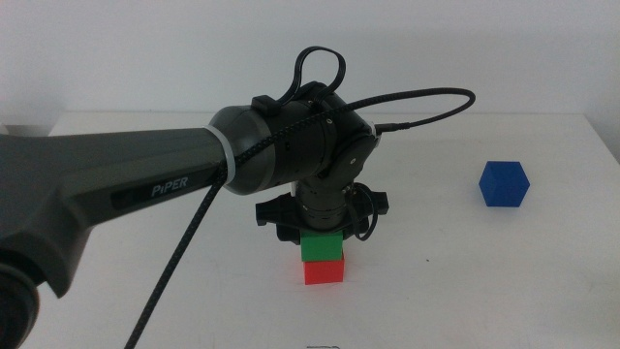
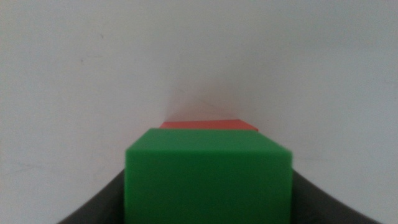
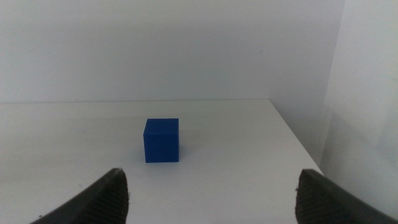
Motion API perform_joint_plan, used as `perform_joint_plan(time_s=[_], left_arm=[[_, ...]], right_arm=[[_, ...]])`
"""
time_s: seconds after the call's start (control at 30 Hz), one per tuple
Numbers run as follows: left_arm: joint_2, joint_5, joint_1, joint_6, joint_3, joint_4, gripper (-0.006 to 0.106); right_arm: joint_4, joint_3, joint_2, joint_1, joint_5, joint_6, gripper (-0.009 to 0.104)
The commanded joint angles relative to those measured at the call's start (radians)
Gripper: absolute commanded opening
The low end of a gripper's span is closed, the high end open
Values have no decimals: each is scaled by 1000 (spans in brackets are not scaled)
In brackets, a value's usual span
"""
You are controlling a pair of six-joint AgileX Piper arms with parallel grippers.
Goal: Stack red cubes first, then green, then blue cubes in a specific spot.
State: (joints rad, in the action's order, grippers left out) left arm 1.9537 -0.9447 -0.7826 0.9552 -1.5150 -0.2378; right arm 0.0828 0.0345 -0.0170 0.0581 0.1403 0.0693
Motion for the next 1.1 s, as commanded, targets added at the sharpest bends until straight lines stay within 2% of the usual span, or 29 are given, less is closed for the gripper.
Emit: perform_joint_plan(time_s=[0.0,0.23,0.4,0.63,0.77,0.87,0.93,1.07], left_arm=[[-53,23,-5,8,-31,-11,69],[-53,39,-5,6,-31,-11,83],[-75,36,-5,-28,-31,-11,90],[-251,-23,19,-231,-31,-12,90],[-387,-116,18,-332,-31,-75,90],[-478,-158,31,-518,-31,-76,90],[-545,-174,62,-660,-27,-26,90],[-700,-213,187,-974,-26,219,90]], right_arm=[[8,-24,-15,0,-76,-13,94],[8,-24,-15,0,-76,-13,94],[8,-24,-15,0,-76,-13,94],[8,-24,-15,0,-76,-13,94],[8,-24,-15,0,-76,-13,94],[8,-24,-15,0,-76,-13,94],[8,-24,-15,0,-76,-13,94],[8,-24,-15,0,-76,-13,94]])
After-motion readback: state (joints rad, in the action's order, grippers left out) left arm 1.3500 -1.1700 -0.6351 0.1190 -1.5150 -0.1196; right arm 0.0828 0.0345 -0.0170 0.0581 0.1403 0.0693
